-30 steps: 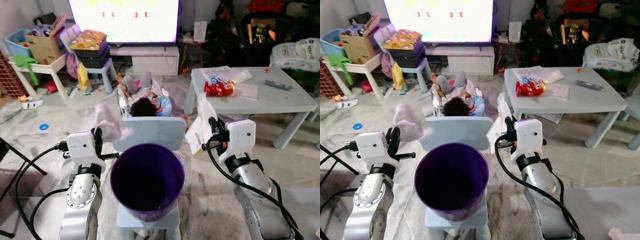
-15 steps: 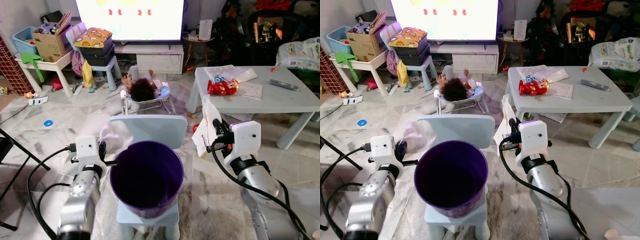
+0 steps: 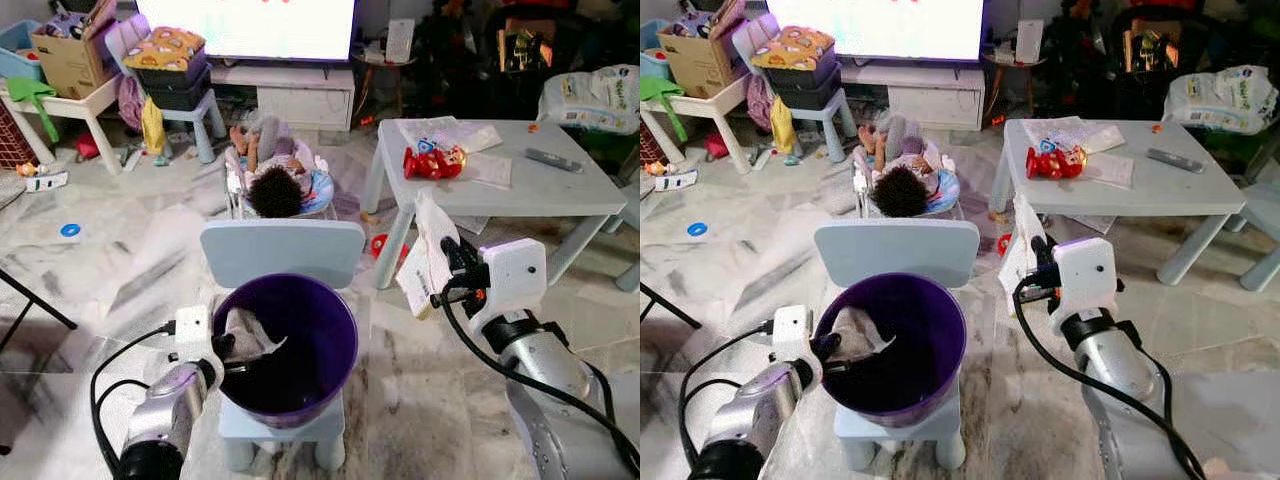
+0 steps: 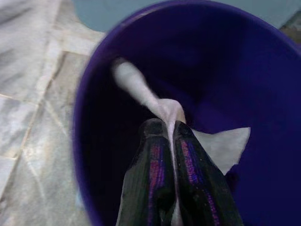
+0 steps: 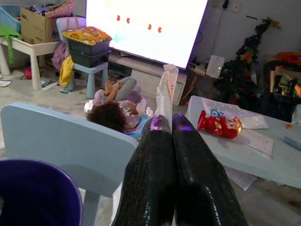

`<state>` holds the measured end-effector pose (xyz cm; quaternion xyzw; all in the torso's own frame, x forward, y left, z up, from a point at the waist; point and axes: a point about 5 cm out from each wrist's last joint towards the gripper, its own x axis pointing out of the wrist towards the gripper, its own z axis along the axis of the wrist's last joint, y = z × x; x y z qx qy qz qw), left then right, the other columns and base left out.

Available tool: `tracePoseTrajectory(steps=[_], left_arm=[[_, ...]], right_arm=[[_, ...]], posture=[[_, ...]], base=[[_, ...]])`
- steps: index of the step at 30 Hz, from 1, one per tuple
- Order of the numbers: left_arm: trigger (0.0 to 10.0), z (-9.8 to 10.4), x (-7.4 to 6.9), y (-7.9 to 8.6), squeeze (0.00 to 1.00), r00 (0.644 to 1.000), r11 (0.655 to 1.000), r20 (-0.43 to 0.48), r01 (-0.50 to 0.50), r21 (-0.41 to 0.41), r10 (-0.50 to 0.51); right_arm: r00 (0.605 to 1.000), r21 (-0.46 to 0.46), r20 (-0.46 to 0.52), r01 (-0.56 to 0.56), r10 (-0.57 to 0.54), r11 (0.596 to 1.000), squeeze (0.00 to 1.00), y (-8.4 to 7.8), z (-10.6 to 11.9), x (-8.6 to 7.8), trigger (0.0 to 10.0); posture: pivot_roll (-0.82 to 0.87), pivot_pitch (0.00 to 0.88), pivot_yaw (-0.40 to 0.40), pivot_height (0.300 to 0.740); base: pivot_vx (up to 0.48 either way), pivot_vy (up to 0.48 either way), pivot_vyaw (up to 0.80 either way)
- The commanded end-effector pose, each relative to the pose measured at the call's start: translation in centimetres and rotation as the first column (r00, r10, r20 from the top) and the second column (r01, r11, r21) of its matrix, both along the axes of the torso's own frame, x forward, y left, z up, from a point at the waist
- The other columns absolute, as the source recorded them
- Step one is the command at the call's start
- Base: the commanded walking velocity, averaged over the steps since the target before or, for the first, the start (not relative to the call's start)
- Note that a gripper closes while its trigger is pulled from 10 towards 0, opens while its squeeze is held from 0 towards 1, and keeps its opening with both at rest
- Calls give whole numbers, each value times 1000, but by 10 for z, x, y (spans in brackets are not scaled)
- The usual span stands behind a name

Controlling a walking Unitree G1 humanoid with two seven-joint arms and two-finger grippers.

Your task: Picking trash to rubbish bin

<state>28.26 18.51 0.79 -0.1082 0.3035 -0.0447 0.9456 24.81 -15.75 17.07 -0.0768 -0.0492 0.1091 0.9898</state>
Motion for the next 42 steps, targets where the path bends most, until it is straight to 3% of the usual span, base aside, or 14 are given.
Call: tracePoseTrajectory(steps=[1, 6, 12, 13, 14, 24, 32, 36, 38, 40, 41, 42], left_arm=[[9804, 3, 7, -12, 0, 998, 998, 6, 60, -19, -59], [10000, 0, 14, -27, 0, 993, 993, -22, 116, -15, -116], [10000, -8, 13, -26, 0, 993, 995, -71, 99, -11, -99], [10000, -11, 11, -23, 749, 993, 997, -91, 68, -25, -70], [10000, -12, 10, -21, 1000, 993, 998, -104, 54, -40, -57], [10000, -21, 2, -17, 1000, 990, 997, -136, 32, -73, -42], [10000, -25, -3, -4, 1000, 988, 998, -151, 7, -60, -16], [10000, -19, 1, 4, 1000, 995, 1000, -102, -21, -2, 21], [10000, -10, 4, 13, 1000, 998, 998, -28, -53, 39, 54], [10000, 4, -1, 18, 1000, 994, 994, 76, -81, 75, 75], [10000, 4, -1, 18, 1000, 994, 994, 76, -81, 75, 75], [10000, 12, -10, 20, 1000, 990, 991, 120, -90, 103, 78]], right_arm=[[999, -15, 19, 27, -27, 1000, 0, -7, 7, -5, 10000], [999, -24, 17, 49, -49, 999, 0, -12, 10, -8, 10000], [999, -29, 19, 51, -50, 998, 0, -13, 13, -8, 10000], [999, -32, 20, 50, -49, 998, 0, -14, 14, -8, 10000], [999, -33, 19, 48, -48, 998, 0, -14, 15, -8, 10000], [999, -36, 14, 29, -29, 999, 0, -11, 15, -3, 10000], [1000, -23, 12, 24, -24, 999, 0, -6, 12, 1, 10000], [1000, -17, 12, 24, -24, 1000, 0, -5, 12, 2, 10000], [1000, -4, 10, 17, -17, 1000, 0, -3, 9, 5, 10000], [1000, 21, 3, 4, -4, 1000, 0, 4, 4, 13, 10000], [1000, 21, 3, 4, -4, 1000, 0, 4, 4, 13, 10000], [1000, 38, -1, -12, 12, 999, 0, 11, 1, 19, 10000]], posture=[[-132, 93, -67, 740], [-145, 95, -64, 740], [-158, 98, -70, 740], [-158, 97, -76, 740], [-157, 97, -76, 740], [-138, 91, -84, 740], [-117, 77, -72, 740], [-99, 74, -67, 740], [-45, 69, -58, 740], [1, 66, -54, 740], [1, 66, -54, 740], [28, 66, -53, 740]], base=[[0, 0, 0], [0, 0, 0], [0, 0, 0], [0, 0, 0], [0, 0, 0], [0, 0, 0], [0, 0, 0], [0, 0, 0], [0, 0, 0], [0, 0, 0], [0, 0, 0], [0, 0, 0]])
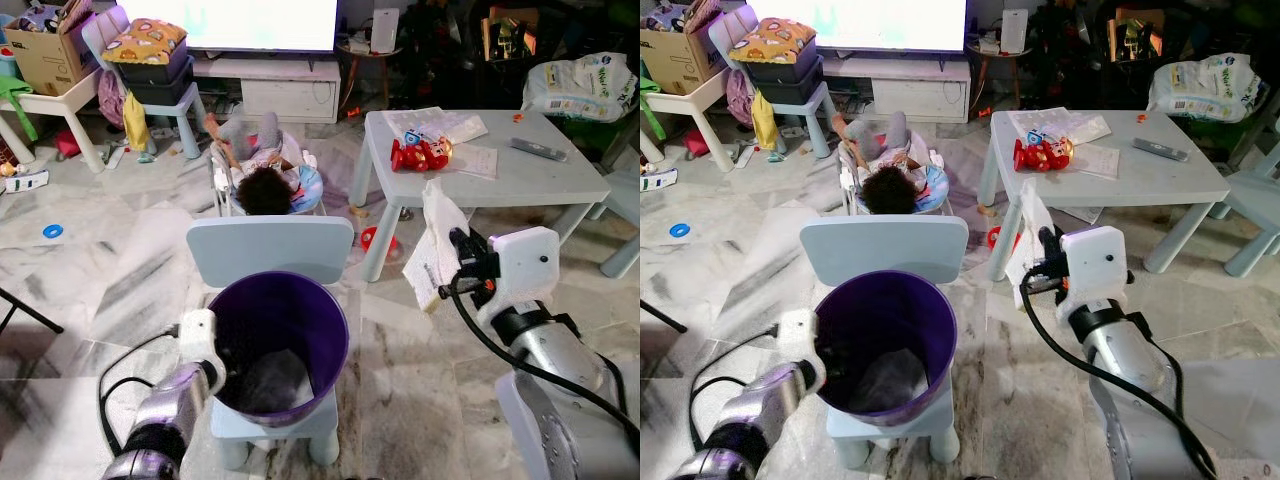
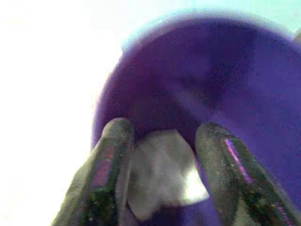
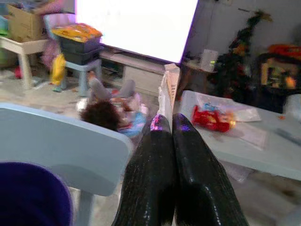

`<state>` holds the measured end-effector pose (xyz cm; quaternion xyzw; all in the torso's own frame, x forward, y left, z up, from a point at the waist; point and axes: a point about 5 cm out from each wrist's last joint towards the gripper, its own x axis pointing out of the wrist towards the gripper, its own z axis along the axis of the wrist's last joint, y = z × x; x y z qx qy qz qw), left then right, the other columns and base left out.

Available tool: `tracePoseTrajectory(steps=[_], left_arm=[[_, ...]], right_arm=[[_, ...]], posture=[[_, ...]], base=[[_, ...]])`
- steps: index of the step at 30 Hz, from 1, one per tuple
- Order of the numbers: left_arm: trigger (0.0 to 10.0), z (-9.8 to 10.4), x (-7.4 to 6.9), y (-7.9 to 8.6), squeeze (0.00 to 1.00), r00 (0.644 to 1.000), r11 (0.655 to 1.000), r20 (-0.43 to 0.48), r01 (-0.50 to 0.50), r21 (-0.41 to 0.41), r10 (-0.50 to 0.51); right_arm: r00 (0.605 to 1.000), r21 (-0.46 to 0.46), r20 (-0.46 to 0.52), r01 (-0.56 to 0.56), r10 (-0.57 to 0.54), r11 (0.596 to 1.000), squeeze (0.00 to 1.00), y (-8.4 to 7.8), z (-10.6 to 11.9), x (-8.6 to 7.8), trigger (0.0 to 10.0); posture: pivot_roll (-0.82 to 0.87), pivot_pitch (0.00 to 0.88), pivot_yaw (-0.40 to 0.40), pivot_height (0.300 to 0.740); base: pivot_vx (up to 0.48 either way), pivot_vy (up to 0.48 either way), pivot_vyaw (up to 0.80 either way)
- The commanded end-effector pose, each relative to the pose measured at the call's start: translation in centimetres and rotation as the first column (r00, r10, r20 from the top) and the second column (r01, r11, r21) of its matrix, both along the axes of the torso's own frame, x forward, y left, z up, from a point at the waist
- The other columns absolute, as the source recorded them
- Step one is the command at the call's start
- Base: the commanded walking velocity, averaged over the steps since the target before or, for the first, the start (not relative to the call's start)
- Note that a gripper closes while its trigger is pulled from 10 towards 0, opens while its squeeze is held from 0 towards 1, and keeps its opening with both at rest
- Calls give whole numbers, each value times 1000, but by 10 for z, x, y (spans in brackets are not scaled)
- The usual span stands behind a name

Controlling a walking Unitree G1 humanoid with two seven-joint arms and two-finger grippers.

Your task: Picking trash to rubbish bin

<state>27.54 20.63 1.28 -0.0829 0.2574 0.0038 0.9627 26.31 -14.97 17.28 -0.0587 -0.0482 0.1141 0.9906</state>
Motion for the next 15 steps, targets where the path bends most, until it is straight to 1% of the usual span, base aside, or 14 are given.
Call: tracePoseTrajectory(steps=[1, 2, 3, 4, 5, 6, 7, 9, 12, 13, 15], left_arm=[[10000, 13, -11, -2, 1000, 998, 999, 57, -19, 50, 16], [10000, 18, -17, -3, 1000, 996, 998, 79, -37, 60, 32], [10000, 23, -26, -6, 1000, 994, 997, 103, -28, 77, 20], [10000, 26, -32, -9, 1000, 993, 996, 117, -18, 88, 8], [10000, 29, -37, -11, 1000, 991, 995, 133, -14, 95, 1], [10000, 29, -37, -11, 1000, 991, 995, 133, -14, 95, 1], [10000, 36, -53, -16, 1000, 988, 993, 153, -43, 109, 26], [10000, 45, -66, -21, 1000, 984, 991, 170, -72, 111, 53], [10000, 64, -86, -27, 1000, 984, 987, 174, -73, 141, 48], [10000, 66, -90, -27, 1000, 985, 987, 167, -65, 147, 40], [10000, 71, -104, -23, 1000, 990, 983, 141, -42, 179, 16]], right_arm=[[1000, 12, 4, -9, 9, 1000, 0, 6, -3, 8, 10000], [1000, 17, 4, -14, 14, 1000, 0, 8, -4, 11, 10000], [1000, 27, -3, -20, 20, 999, 0, 10, -6, 15, 10000], [1000, 35, -9, -23, 24, 999, 0, 11, -8, 17, 10000], [1000, 40, -13, -24, 24, 999, 0, 13, -9, 21, 10000], [1000, 40, -13, -24, 24, 999, 0, 13, -9, 21, 10000], [999, 69, -34, -26, 29, 997, 0, 17, -14, 31, 10000], [998, 96, -48, -30, 35, 995, 0, 22, -18, 40, 10000], [996, 131, -64, -52, 61, 990, 0, 34, -26, 53, 10000], [995, 137, -68, -58, 68, 989, 0, 37, -28, 55, 10000], [988, 156, -103, -94, 111, 983, 0, 50, -37, 59, 10000]], posture=[[51, 66, -54, 740], [51, 66, -54, 740], [80, 68, -54, 740], [80, 68, -54, 740], [120, 72, -58, 740], [120, 72, -58, 740], [149, 74, -61, 740], [196, 76, -63, 740], [243, 76, -58, 740], [248, 76, -57, 740], [281, 74, -46, 740]], base=[[0, 0, 0], [0, 0, 0], [0, 0, 0], [0, 0, 0], [0, 0, 0], [0, 0, 0], [0, 0, 0], [0, 0, 0], [0, 0, 0], [0, 0, 0], [0, 0, 0]])
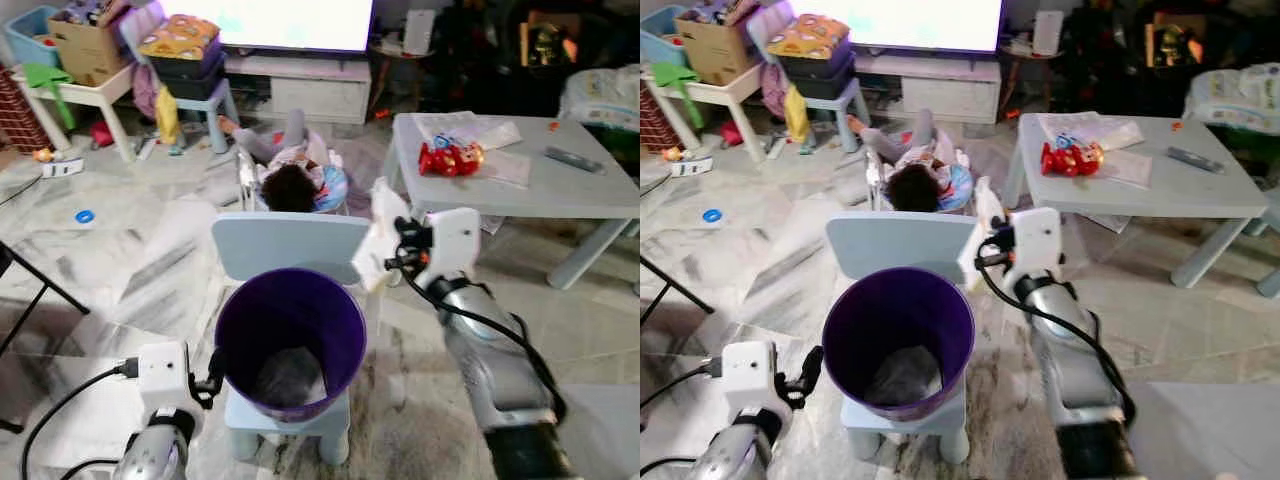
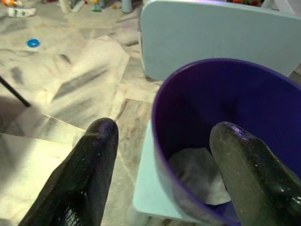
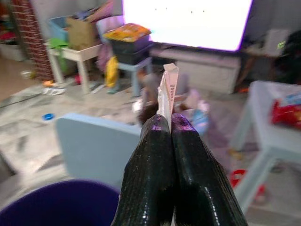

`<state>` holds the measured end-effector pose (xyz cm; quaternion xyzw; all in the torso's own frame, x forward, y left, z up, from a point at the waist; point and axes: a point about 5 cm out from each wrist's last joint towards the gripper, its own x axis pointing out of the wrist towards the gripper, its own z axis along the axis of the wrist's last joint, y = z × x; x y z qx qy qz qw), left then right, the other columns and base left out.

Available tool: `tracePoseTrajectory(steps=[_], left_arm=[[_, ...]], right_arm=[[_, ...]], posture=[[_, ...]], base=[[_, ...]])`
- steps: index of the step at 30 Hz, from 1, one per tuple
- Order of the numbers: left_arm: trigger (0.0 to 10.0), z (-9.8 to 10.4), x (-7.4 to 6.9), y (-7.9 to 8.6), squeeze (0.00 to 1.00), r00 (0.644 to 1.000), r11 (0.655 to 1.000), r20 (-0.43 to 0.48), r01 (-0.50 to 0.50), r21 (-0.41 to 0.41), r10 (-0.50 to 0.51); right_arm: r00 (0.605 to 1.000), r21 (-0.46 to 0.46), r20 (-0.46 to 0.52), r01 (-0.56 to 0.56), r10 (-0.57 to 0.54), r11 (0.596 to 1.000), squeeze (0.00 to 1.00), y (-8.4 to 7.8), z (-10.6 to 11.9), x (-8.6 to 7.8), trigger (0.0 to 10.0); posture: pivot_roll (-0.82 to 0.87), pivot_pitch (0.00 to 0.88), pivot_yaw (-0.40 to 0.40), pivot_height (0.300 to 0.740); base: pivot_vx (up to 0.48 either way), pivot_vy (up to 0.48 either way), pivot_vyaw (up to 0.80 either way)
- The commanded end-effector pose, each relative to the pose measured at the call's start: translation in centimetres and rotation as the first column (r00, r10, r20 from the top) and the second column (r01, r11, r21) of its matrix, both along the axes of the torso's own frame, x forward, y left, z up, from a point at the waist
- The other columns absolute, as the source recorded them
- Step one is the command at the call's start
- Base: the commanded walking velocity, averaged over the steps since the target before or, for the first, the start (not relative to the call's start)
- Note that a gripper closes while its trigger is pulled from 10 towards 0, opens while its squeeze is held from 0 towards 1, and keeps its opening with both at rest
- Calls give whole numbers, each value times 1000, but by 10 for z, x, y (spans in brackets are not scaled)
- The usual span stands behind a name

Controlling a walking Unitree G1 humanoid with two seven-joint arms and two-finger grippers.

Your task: Picking trash to rubbish bin

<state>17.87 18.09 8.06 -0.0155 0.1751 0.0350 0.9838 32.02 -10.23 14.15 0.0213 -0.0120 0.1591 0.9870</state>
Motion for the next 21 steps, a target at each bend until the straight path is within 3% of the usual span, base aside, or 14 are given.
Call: tracePoseTrajectory(steps=[1, 3, 4, 5, 12, 21], left_arm=[[10000, 3, -7, 3, 1000, 1000, 999, -26, 6, 32, -5], [10000, 3, -13, 7, 1000, 999, 999, -43, 1, 45, 1], [10000, 3, -16, 10, 761, 999, 999, -54, 2, 53, 1], [10000, 2, -23, 15, 0, 996, 997, -86, 15, 75, -9], [10000, 5, -30, 20, 0, 992, 996, -126, 32, 85, -21], [10000, 2, -44, 12, 0, 974, 995, -211, 89, 49, -76]], right_arm=[[1000, 6, -16, -11, 11, 1000, 0, 2, -6, 2, 10000], [999, 3, -27, -42, 42, 999, 0, 7, -11, 1, 10000], [997, -6, -37, -69, 69, 998, 0, 11, -16, 0, 10000], [992, -23, -55, -114, 113, 993, 0, 16, -25, -3, 10000], [980, -38, -108, -171, 166, 984, 0, 19, -42, -7, 10000], [955, -1, -182, -238, 234, 971, 0, 27, -62, -19, 10000]], posture=[[281, 74, -46, 740], [296, 74, -38, 740], [299, 72, -35, 740], [304, 71, -30, 740], [317, 70, -16, 740], [330, 72, -6, 740]], base=[[0, 0, 0], [0, 0, 0], [0, 0, 0], [0, 0, 0], [0, 0, 0], [0, 0, 0]])
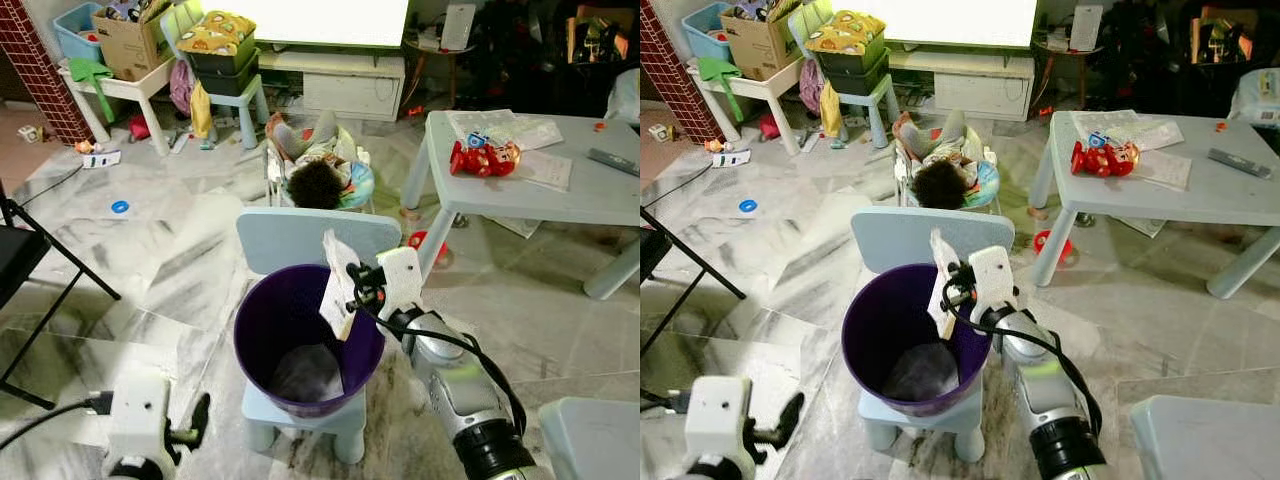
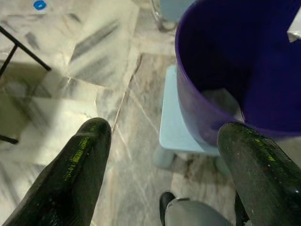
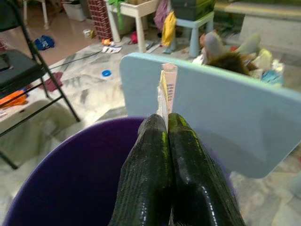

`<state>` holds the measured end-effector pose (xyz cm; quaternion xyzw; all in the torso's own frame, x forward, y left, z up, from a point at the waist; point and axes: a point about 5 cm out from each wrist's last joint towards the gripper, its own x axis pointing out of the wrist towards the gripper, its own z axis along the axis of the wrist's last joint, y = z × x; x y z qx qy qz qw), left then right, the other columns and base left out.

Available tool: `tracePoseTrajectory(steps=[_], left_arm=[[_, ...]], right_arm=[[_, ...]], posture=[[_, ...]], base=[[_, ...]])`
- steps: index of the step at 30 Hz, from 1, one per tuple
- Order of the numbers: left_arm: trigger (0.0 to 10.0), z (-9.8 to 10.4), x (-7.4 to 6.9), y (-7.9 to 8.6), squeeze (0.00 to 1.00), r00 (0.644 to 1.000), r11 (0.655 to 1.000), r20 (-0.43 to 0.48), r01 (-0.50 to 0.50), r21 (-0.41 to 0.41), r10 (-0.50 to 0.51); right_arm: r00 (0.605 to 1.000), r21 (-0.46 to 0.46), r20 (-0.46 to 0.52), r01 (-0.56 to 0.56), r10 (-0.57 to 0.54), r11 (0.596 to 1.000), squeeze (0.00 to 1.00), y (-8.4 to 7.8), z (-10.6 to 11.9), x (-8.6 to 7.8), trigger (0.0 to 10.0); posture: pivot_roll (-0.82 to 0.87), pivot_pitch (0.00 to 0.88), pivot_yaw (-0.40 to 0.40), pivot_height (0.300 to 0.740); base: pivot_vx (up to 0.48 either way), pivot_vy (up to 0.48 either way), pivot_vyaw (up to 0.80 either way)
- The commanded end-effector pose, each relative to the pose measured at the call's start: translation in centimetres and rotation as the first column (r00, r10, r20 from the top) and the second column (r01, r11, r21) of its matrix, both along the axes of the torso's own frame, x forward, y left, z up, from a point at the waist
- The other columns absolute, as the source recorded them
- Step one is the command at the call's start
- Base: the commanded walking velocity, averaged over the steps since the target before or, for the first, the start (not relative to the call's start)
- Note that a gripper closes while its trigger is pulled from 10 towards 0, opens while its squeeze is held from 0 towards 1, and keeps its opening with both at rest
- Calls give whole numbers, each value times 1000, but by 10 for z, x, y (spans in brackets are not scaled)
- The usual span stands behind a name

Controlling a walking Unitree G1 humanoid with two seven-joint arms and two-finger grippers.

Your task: Picking trash to rubbish bin

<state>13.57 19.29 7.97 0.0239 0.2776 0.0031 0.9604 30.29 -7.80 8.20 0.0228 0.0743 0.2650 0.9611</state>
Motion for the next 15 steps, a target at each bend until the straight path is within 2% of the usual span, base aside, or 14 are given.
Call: tracePoseTrajectory(steps=[1, 5, 9, 10, 11, 13, 14, 15], left_arm=[[10000, 2, -3, 1, 0, 1000, 1000, -10, 8, -5, -8], [10000, 4, -4, 2, 0, 1000, 1000, -21, 15, -9, -15], [10000, 4, -4, 0, 0, 999, 1000, -31, 28, -15, -28], [10000, 4, -4, -1, 0, 999, 999, -34, 32, -18, -33], [10000, 3, -5, -2, 0, 999, 999, -38, 36, -21, -37], [10000, 3, -5, -2, 0, 998, 999, -41, 39, -23, -40], [10000, 2, -5, -3, 0, 998, 999, -45, 41, -24, -42], [10000, 2, -5, -3, 0, 998, 999, -47, 42, -25, -43]], right_arm=[[996, -15, -55, -64, 63, 998, 0, 7, -11, -10, 10000], [987, -59, -102, -133, 127, 989, 0, 10, -23, -22, 10000], [984, -73, -105, -155, 147, 985, 0, 10, -27, -26, 10000], [983, -80, -101, -159, 151, 984, 282, 10, -26, -26, 10000], [983, -86, -97, -162, 153, 983, 725, 10, -27, -26, 10000], [983, -91, -96, -163, 155, 982, 725, 11, -27, -27, 10000], [982, -98, -96, -170, 161, 981, 1000, 11, -27, -28, 10000], [982, -104, -94, -173, 163, 979, 1000, 11, -28, -28, 10000]], posture=[[330, 72, -6, 740], [329, 77, -7, 740], [323, 75, -7, 740], [323, 75, -7, 740], [319, 76, -8, 740], [319, 76, -8, 740], [319, 76, -8, 740], [319, 76, -8, 740]], base=[[0, 0, 0], [0, 0, 0], [0, 0, 0], [0, 0, 0], [0, 0, 0], [0, 0, 0], [0, 0, 0], [0, 0, 0]])
